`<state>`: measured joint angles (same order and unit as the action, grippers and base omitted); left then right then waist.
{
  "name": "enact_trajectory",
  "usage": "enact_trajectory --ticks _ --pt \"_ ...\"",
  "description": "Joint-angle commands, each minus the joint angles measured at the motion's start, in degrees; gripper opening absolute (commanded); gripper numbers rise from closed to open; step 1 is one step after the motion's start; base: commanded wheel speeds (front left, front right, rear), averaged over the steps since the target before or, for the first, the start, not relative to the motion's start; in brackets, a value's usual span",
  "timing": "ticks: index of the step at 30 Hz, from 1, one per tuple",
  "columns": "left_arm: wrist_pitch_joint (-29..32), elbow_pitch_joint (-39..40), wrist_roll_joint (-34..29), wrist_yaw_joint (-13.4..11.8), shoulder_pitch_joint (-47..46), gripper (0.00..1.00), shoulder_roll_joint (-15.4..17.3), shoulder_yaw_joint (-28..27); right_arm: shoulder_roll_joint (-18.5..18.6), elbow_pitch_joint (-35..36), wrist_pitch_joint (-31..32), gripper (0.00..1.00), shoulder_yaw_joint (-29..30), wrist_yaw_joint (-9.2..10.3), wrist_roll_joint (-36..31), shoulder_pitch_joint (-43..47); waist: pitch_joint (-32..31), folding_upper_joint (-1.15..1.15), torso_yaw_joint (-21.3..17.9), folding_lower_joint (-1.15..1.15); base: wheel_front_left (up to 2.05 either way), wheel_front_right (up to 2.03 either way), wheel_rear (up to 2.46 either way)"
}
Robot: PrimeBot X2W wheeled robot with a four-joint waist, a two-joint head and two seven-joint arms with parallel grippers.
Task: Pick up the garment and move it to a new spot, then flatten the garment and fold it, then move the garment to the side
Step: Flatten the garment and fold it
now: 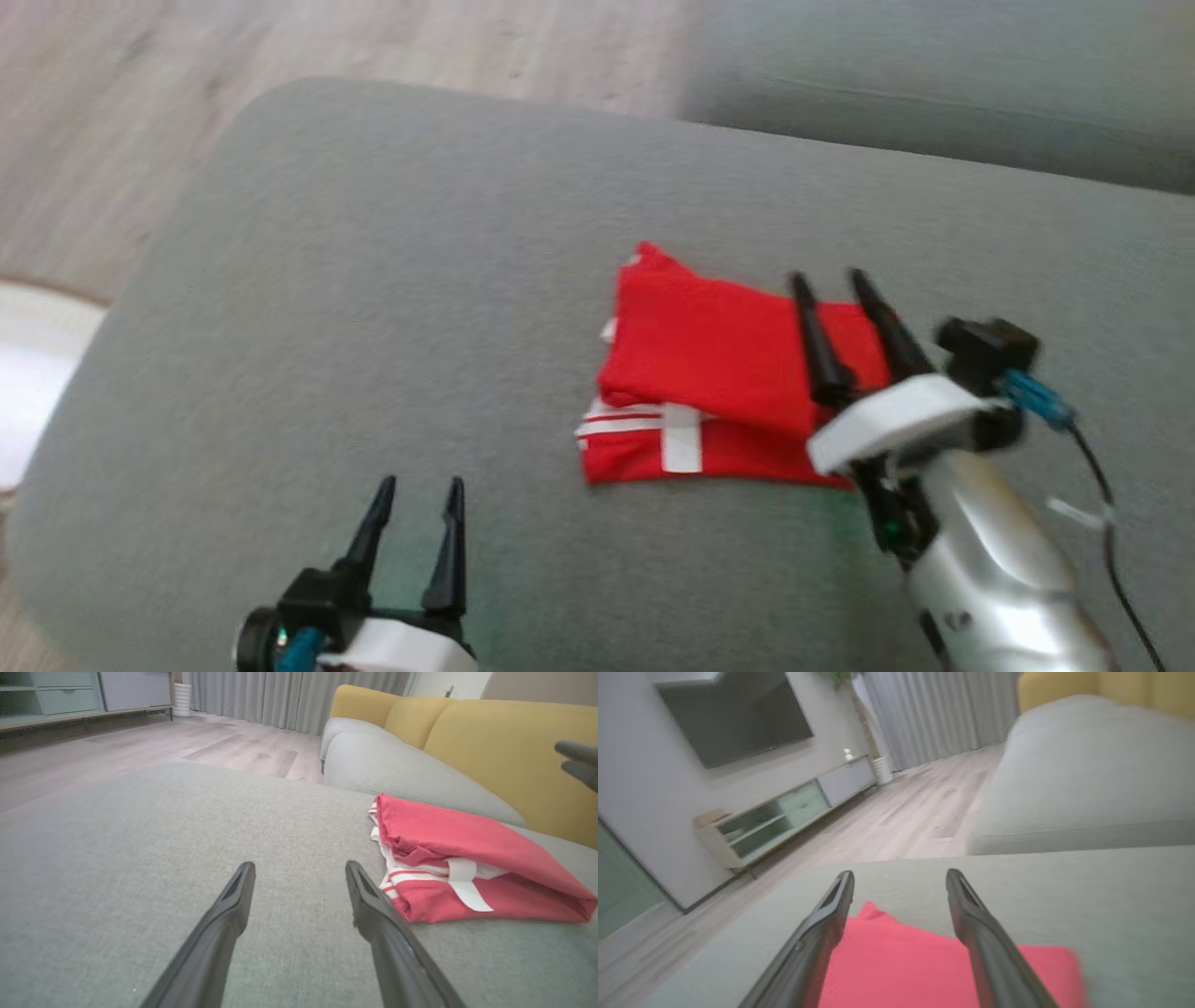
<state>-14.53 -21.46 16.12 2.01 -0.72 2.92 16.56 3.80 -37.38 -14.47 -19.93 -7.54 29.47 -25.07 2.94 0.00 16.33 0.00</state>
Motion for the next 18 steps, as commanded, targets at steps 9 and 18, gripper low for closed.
enact_trajectory --ticks 9,18 --pt "-0.47 2.96 -2.83 -0.41 0.0 1.0 -0.04 -7.81 -0.08 3.48 -0.52 1.0 13.96 0.05 -14.91 9.48 -2.68 0.0 -11.76 0.0 0.0 0.0 0.0" --pt "-0.47 3.55 -5.62 0.42 2.79 1.0 -0.04 -9.46 -0.79 4.65 -0.52 1.0 17.55 0.05 -20.86 16.1 -3.72 0.0 -14.95 0.0 0.0 0.0 0.0"
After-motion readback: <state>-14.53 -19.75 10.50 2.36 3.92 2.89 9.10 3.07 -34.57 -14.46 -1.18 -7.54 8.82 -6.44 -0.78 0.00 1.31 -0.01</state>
